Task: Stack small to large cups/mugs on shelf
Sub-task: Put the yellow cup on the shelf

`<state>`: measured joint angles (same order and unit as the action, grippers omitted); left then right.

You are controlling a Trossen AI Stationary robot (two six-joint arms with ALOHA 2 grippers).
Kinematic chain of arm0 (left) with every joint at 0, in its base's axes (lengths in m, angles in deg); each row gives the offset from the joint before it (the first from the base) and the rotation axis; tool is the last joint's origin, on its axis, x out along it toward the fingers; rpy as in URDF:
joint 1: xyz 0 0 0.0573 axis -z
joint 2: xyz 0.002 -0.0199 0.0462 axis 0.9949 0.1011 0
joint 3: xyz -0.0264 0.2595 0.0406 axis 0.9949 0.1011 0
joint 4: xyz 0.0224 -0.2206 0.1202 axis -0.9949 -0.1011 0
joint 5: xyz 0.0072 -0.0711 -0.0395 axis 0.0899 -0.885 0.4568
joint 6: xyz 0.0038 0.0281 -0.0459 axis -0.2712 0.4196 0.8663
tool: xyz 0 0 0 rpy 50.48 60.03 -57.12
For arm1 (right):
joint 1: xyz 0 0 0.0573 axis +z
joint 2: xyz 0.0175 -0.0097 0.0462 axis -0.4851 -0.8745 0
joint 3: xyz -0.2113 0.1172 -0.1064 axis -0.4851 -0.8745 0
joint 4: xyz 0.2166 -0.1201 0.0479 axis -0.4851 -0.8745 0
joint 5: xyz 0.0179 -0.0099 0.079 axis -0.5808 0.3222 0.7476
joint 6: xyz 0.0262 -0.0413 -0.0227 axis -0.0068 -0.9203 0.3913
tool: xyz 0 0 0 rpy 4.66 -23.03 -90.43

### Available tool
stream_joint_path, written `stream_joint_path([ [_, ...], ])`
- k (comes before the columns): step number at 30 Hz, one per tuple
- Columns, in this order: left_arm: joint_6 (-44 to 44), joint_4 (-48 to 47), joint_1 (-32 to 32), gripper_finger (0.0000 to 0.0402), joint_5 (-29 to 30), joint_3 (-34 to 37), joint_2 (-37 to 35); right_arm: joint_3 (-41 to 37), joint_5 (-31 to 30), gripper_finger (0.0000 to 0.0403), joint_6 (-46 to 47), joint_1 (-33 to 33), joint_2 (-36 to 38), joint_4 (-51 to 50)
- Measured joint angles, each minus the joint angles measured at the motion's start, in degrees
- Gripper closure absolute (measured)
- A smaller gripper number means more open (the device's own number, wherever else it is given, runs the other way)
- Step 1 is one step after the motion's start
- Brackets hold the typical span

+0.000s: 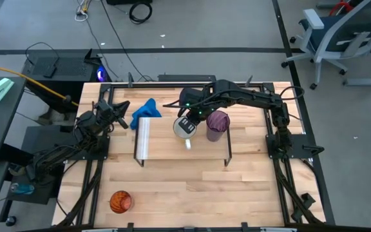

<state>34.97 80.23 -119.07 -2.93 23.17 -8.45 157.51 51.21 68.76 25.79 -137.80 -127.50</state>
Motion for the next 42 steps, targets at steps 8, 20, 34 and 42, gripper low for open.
stream_joint_path([
  [8,0.0,0.0,0.0,0.0361,0.0,0.0,0.0,0.0,1.2,0.0349,-1.0,0.0,0.0,0.0],
  [20,0.4,-0.7,0.0,0.0356,0.0,0.0,0.0,0.0,1.5,0.0306,-1.7,-1.0,0.0,0.1],
  [34,0.4,-0.7,0.0,0.0358,0.0,0.0,0.0,3.9,1.6,0.0302,-3.7,-2.8,2.6,1.0],
  [42,0.0,-0.7,0.0,0.0367,0.0,0.0,0.0,4.0,-4.7,0.0313,-6.5,-1.1,12.1,0.0],
])
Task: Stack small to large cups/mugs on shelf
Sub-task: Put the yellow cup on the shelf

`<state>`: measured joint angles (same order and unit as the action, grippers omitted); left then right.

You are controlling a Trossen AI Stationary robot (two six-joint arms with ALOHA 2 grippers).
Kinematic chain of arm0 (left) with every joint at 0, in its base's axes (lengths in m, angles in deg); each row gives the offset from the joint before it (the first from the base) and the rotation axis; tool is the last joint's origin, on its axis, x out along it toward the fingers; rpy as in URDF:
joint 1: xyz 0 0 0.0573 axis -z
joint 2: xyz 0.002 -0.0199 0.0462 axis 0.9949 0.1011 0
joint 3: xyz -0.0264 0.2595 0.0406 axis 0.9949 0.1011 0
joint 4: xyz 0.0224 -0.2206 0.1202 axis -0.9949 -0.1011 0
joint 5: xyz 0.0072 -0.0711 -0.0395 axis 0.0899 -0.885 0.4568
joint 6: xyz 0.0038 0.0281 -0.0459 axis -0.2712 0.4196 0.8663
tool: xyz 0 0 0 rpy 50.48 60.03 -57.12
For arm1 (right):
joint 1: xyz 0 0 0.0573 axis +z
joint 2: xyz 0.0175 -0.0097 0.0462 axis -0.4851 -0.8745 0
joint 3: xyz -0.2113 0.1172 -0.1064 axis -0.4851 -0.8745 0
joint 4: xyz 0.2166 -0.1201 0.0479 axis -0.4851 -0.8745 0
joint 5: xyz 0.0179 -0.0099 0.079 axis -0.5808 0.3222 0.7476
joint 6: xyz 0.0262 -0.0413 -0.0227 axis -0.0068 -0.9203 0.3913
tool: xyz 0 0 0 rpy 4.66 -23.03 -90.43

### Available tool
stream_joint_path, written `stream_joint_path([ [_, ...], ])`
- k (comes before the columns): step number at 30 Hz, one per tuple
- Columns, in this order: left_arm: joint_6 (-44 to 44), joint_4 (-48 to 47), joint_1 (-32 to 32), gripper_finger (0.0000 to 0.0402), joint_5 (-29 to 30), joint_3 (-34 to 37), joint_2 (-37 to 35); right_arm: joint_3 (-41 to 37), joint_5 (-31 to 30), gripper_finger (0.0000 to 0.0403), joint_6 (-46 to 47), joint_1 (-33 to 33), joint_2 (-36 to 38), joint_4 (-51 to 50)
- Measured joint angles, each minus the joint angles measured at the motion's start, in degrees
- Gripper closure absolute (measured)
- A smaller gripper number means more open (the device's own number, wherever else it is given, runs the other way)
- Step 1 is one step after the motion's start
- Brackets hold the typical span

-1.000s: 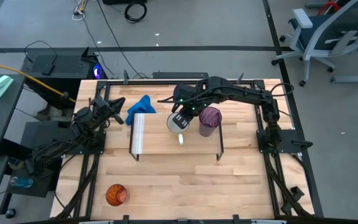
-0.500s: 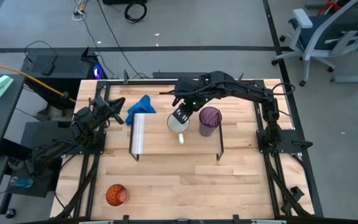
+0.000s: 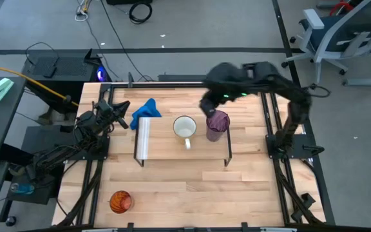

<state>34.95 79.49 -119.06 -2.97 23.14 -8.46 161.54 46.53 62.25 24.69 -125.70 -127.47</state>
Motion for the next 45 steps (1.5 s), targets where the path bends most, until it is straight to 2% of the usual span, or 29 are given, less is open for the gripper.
stream_joint_path([
  [3,0.0,0.0,0.0,0.0367,0.0,0.0,0.0,0.0,-10.6,0.0339,-0.2,5.3,3.5,-2.9],
  [7,0.0,0.1,0.0,0.0362,0.0,0.0,0.0,-1.2,-24.2,0.0391,2.0,16.2,5.2,-6.3],
  [11,0.2,0.0,0.0,0.0363,0.0,0.0,0.0,-6.5,-36.8,0.0393,6.9,27.6,4.9,-7.0],
  [14,0.3,0.0,0.1,0.0367,0.0,0.0,0.0,-14.5,-45.3,0.0398,12.9,34.2,4.9,-6.9],
  [19,0.6,0.0,0.1,0.0372,0.0,0.0,0.0,-34.7,-53.9,0.0399,28.9,40.1,4.8,-4.2],
  [23,1.3,0.0,0.1,0.0368,0.0,0.0,0.0,-50.3,-59.6,0.04,34.9,41.2,4.7,9.1],
  [27,1.6,0.0,0.1,0.0364,0.0,0.0,0.0,-59.7,-66.8,0.0401,34.0,39.9,4.7,23.7],
  [31,1.6,0.0,0.1,0.0365,0.0,0.0,0.0,-62.8,-68.2,0.0401,28.6,36.9,4.7,34.5],
  [38,1.5,0.0,0.1,0.0373,0.0,0.0,0.0,-63.6,-62.8,0.0402,6.1,31.6,4.6,57.9],
  [42,1.5,0.0,0.1,0.0372,0.0,0.0,0.0,-63.6,-62.2,0.0402,3.6,30.5,4.5,59.6],
  [45,1.5,0.0,0.1,0.0367,0.0,0.0,0.0,-63.6,-59.1,0.0402,3.8,30.2,4.4,61.1],
])
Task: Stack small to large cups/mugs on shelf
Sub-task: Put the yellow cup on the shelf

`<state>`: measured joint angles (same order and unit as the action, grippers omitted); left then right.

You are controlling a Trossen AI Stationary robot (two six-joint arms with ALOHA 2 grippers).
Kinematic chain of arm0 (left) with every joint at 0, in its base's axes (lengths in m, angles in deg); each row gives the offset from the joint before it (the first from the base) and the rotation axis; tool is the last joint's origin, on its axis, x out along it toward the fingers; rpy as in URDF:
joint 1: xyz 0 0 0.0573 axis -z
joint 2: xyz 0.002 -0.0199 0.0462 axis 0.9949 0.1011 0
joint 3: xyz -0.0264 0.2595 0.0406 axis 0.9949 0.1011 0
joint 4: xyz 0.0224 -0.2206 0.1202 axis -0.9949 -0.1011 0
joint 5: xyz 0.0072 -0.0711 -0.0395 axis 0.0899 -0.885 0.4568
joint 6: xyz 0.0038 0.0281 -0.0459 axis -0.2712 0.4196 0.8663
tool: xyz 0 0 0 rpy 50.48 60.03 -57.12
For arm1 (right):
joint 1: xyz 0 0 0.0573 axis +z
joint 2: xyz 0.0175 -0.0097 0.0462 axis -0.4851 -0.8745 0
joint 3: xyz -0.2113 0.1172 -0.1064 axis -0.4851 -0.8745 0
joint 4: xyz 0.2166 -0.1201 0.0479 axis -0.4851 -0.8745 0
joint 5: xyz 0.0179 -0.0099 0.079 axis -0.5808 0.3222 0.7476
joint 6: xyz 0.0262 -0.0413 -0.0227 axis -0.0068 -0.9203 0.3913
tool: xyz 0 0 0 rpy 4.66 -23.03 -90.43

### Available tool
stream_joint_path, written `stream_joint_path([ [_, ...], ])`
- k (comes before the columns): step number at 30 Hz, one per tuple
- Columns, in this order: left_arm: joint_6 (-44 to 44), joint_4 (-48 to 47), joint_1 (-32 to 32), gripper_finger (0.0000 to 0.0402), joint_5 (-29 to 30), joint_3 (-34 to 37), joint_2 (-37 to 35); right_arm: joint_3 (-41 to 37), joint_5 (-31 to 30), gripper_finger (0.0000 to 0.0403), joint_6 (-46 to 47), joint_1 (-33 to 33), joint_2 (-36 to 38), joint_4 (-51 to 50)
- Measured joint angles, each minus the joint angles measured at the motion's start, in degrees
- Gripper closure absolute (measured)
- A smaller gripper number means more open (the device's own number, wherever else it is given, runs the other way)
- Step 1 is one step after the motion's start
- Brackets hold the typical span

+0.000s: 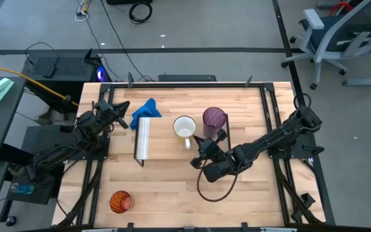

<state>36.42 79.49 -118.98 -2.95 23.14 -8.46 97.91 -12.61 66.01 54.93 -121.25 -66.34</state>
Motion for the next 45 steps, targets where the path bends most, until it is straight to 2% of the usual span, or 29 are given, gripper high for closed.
stream_joint_path([
  [8,0.0,0.0,0.0,0.0365,0.0,0.0,0.0,0.0,-0.3,0.0402,0.6,2.4,-0.4,1.2],
  [11,-0.1,0.0,0.0,0.0369,0.0,0.0,0.0,0.4,0.8,0.0403,-2.7,3.8,-0.4,3.7],
  [14,0.0,0.0,0.0,0.0372,0.0,0.0,0.0,3.5,3.2,0.0403,-5.9,4.8,-0.2,4.6],
  [18,0.5,0.0,0.0,0.0367,0.0,0.0,0.0,6.8,2.3,0.0403,-8.6,6.1,0.0,4.8],
  [25,1.5,-0.2,0.0,0.0361,-1.2,0.0,0.0,5.2,-2.2,0.0403,-7.3,5.7,-1.6,4.3],
  [32,1.5,-0.2,0.0,0.0369,-1.3,0.0,0.0,6.1,-2.2,0.0403,-6.7,4.3,-5.8,4.2],
  [45,1.4,-0.2,0.0,0.0363,-1.3,0.0,0.0,6.3,0.1,0.0403,-6.7,3.3,-5.7,4.3],
])
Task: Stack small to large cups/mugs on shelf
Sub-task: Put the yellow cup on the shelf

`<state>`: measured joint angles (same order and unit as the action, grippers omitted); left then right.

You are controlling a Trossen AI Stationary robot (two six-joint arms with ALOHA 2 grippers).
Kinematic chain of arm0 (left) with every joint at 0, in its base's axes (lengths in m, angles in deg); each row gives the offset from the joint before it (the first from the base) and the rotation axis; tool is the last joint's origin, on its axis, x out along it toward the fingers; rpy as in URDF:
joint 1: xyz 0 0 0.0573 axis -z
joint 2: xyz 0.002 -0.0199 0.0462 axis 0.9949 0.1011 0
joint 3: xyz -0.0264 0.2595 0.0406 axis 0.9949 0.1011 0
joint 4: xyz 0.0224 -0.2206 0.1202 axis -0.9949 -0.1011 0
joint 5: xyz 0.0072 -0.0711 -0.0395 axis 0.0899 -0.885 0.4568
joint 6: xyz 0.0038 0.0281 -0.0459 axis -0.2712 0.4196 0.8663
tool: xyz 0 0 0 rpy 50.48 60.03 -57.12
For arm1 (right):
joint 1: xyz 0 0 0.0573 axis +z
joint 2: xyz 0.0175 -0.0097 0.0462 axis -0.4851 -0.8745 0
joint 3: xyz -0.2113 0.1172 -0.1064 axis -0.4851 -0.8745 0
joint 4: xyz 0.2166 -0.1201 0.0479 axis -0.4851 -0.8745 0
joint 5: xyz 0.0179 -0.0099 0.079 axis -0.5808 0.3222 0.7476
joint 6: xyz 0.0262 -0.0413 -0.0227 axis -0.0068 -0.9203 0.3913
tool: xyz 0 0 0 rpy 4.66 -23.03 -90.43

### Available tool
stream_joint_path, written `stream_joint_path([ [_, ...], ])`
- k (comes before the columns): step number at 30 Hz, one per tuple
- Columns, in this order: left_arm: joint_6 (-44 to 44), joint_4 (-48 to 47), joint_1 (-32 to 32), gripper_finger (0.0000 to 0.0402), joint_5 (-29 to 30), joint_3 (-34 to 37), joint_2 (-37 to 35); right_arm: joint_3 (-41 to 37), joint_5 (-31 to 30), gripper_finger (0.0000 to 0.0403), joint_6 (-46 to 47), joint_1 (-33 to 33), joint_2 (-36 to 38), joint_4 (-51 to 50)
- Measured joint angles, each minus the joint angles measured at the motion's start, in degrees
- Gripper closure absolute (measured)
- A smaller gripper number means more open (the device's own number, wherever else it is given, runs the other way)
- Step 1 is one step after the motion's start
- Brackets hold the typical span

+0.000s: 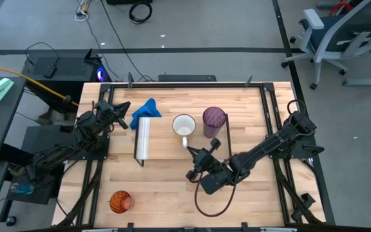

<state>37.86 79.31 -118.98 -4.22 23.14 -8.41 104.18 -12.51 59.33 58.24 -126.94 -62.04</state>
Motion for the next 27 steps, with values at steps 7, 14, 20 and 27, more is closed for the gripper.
stream_joint_path([
  [7,-0.1,0.0,0.0,0.037,0.0,0.0,0.0,0.0,0.6,0.0403,-0.9,-0.6,0.0,0.0],
  [14,-0.1,0.0,0.0,0.0366,0.0,0.0,0.0,0.0,-0.5,0.0403,-3.6,2.5,4.1,-0.2],
  [20,-0.5,0.0,0.0,0.0361,0.0,0.0,0.0,0.0,-3.5,0.0403,-10.3,6.6,13.3,-1.0],
  [27,-0.3,0.0,0.0,0.037,0.0,0.0,0.0,0.1,-4.4,0.0403,-8.6,5.0,29.4,-15.5],
])
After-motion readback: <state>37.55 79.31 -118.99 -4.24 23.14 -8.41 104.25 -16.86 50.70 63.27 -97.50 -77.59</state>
